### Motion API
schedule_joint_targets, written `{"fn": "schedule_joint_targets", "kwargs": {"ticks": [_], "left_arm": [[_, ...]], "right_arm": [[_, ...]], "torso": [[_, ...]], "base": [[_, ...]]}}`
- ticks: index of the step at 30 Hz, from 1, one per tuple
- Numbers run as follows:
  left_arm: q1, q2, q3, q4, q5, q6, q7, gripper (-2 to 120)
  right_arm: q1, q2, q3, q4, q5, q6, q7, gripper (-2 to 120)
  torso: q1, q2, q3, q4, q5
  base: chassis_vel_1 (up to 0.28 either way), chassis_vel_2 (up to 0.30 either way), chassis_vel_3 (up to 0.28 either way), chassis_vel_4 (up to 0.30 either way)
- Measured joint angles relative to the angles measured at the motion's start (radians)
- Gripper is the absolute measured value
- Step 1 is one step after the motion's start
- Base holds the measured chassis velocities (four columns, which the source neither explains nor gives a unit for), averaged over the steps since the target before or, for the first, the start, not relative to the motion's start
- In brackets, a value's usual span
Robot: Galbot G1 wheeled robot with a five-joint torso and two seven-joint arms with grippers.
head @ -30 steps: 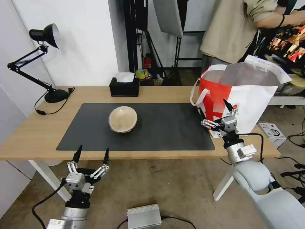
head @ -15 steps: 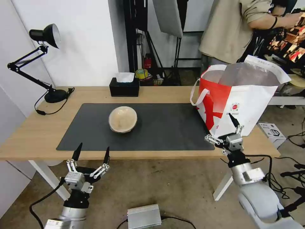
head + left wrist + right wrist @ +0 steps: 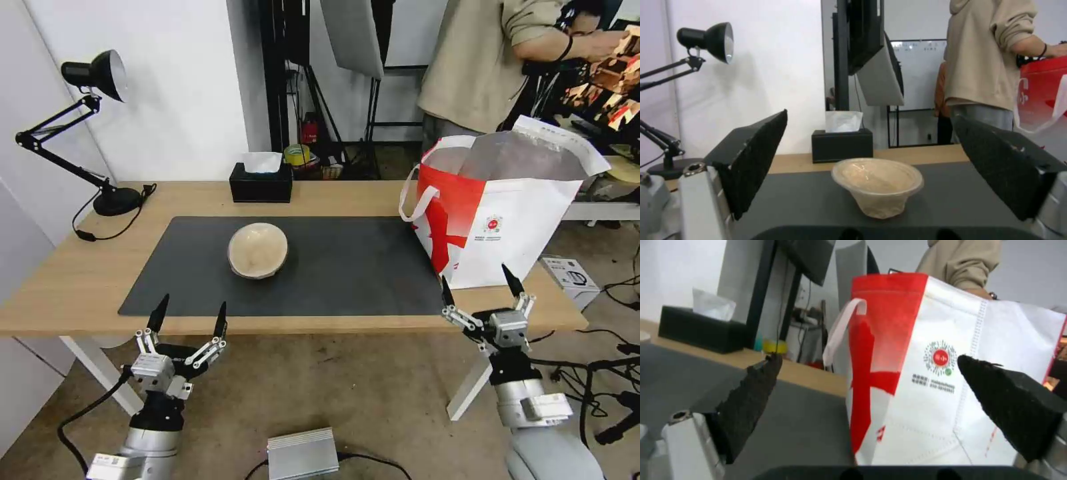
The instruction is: Pick up the trash from the table and place it into the takeout bag.
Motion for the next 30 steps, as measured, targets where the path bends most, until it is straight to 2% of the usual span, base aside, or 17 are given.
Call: {"fn": "schedule_joint_targets", "kwargs": {"ticks": [14, 30], "left_arm": [[-0.018, -0.002, -0.003, -0.001, -0.002, -0.001, -0.001, 100], [-0.034, 0.017, -0.009, 0.0, -0.019, 0.004, -0.001, 100]], "right_arm": [[-0.066, 0.086, -0.033, 0.015, -0.115, 0.019, -0.01, 100], [-0.071, 0.082, -0.035, 0.025, -0.123, 0.033, -0.051, 100]], "torso": [[0.0, 0.0, 0.0, 0.0, 0.0001], [0.0, 0.0, 0.0, 0.0, 0.0001]], "base": [[0.0, 0.0, 0.0, 0.0], [0.0, 0.0, 0.0, 0.0]]}}
